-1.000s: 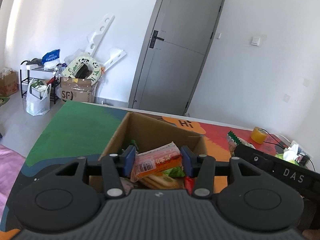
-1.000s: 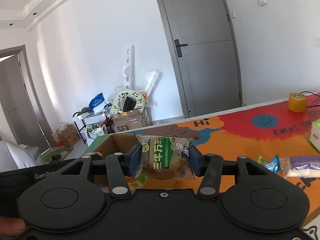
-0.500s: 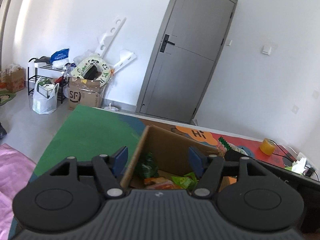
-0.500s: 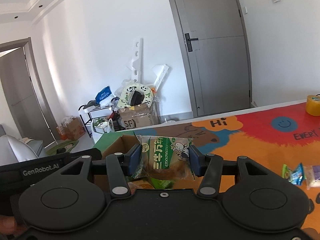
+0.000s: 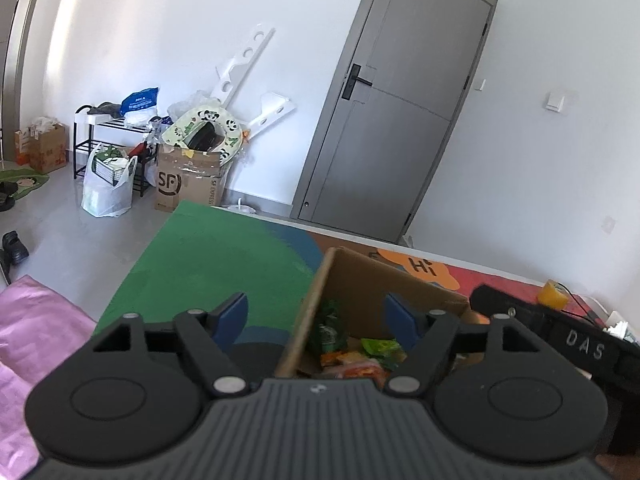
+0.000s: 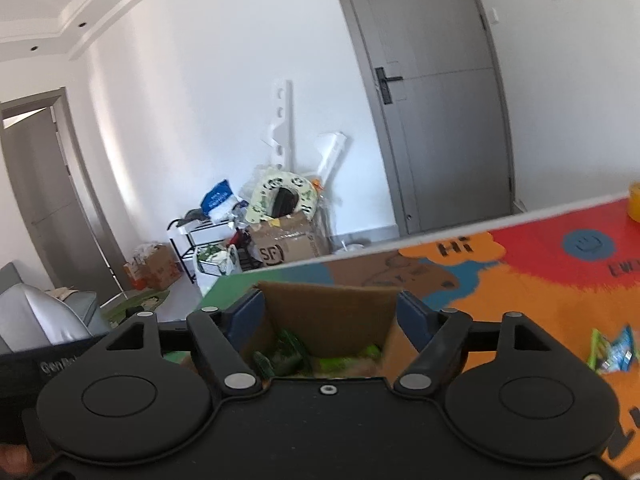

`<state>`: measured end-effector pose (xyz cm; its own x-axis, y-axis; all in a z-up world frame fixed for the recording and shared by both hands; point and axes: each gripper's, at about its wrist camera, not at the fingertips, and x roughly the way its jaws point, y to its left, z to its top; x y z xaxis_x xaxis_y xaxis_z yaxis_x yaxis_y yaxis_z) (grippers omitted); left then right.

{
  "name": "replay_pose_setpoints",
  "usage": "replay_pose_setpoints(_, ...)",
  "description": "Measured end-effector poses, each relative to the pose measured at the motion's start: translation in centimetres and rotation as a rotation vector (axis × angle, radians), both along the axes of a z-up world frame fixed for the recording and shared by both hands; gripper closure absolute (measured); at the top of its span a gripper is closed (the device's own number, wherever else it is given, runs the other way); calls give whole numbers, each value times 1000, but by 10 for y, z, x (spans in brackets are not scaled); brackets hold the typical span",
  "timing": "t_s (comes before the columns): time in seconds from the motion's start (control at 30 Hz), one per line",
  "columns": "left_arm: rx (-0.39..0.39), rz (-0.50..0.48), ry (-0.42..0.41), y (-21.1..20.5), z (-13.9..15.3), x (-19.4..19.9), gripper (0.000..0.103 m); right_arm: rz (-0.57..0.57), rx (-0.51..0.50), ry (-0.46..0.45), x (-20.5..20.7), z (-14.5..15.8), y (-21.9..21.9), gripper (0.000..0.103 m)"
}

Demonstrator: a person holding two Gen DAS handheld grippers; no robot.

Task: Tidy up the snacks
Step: 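Carry both packets over the cardboard box and open both tools to drop them, then move both open tools back over the remaining snacks on the mat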

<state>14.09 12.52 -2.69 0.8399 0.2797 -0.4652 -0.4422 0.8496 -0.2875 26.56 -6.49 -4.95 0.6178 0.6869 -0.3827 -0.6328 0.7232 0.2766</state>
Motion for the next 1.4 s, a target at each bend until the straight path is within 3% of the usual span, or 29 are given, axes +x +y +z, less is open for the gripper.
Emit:
replay_pose_setpoints(0.1, 2, -13, 3, -8, 2, 1, 20, -30, 2, 5, -5, 0, -16, 21)
replay_pose_setpoints(0.4, 13, -46, 7, -40, 5, -6, 13, -95, 18, 23, -16, 1, -63, 14)
replay_pose_setpoints(0.97, 35, -136, 21, -95, 8, -11, 9, -166, 27, 61, -30, -7, -131, 5)
replay_pose_setpoints(1.4, 51, -216, 14, -130, 10, 1, 9, -233, 37, 79, -27, -15, -175, 5)
